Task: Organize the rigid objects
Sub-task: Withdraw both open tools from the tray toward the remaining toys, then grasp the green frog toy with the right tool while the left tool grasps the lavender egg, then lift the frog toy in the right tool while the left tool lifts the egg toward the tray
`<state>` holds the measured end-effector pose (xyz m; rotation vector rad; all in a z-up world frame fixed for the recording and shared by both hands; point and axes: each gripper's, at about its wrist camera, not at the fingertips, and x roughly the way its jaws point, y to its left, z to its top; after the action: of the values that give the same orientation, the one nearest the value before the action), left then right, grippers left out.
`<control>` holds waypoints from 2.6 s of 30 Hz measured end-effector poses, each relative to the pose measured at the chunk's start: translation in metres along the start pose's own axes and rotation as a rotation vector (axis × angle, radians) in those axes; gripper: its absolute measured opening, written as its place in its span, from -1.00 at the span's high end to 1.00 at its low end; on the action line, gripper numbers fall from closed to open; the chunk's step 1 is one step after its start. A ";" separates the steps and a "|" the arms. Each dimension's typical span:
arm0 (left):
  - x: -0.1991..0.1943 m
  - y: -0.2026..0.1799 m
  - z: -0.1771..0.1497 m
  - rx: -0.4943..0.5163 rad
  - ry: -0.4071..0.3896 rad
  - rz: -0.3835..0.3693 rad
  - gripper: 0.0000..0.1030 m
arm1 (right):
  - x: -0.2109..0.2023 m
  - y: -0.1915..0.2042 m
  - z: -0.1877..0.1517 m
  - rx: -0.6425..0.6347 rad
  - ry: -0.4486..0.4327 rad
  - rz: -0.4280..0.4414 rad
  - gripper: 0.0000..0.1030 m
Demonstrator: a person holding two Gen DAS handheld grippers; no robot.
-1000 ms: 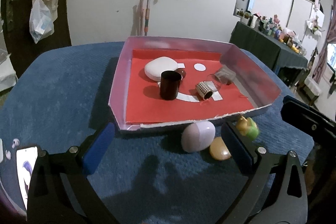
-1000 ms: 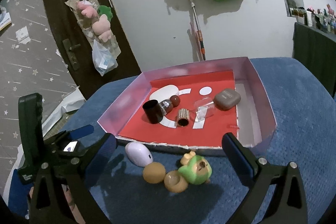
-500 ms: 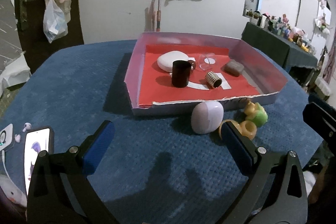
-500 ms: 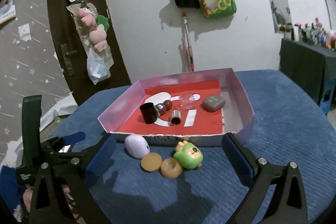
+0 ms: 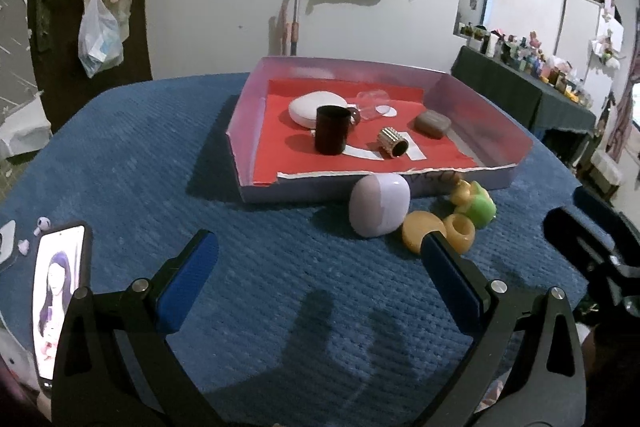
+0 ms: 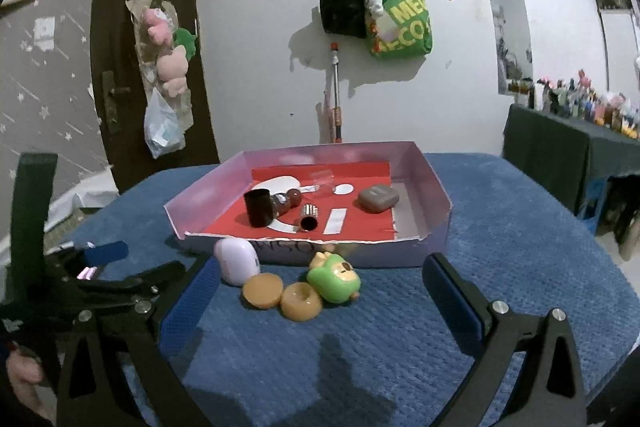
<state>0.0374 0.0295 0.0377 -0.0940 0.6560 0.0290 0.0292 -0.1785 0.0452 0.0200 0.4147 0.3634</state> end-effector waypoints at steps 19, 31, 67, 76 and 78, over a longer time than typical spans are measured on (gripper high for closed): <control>0.023 0.006 0.006 -0.041 0.063 -0.052 -1.00 | 0.037 -0.013 -0.016 0.029 0.166 -0.006 -0.32; 0.052 -0.013 0.022 -0.009 0.130 -0.083 -0.98 | 0.067 -0.011 0.000 0.000 0.235 0.017 -0.29; 0.065 -0.013 0.021 -0.023 0.188 -0.229 0.13 | 0.095 -0.035 -0.010 0.163 0.337 0.128 0.01; 0.048 -0.005 0.017 -0.047 0.171 -0.236 0.13 | 0.067 -0.025 -0.007 0.129 0.280 0.134 0.01; 0.045 -0.005 0.014 -0.051 0.168 -0.236 0.14 | 0.062 -0.021 -0.008 0.122 0.275 0.140 0.01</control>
<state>0.0820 0.0263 0.0220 -0.2238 0.8085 -0.1913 0.0865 -0.1765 0.0120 0.1193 0.7091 0.4809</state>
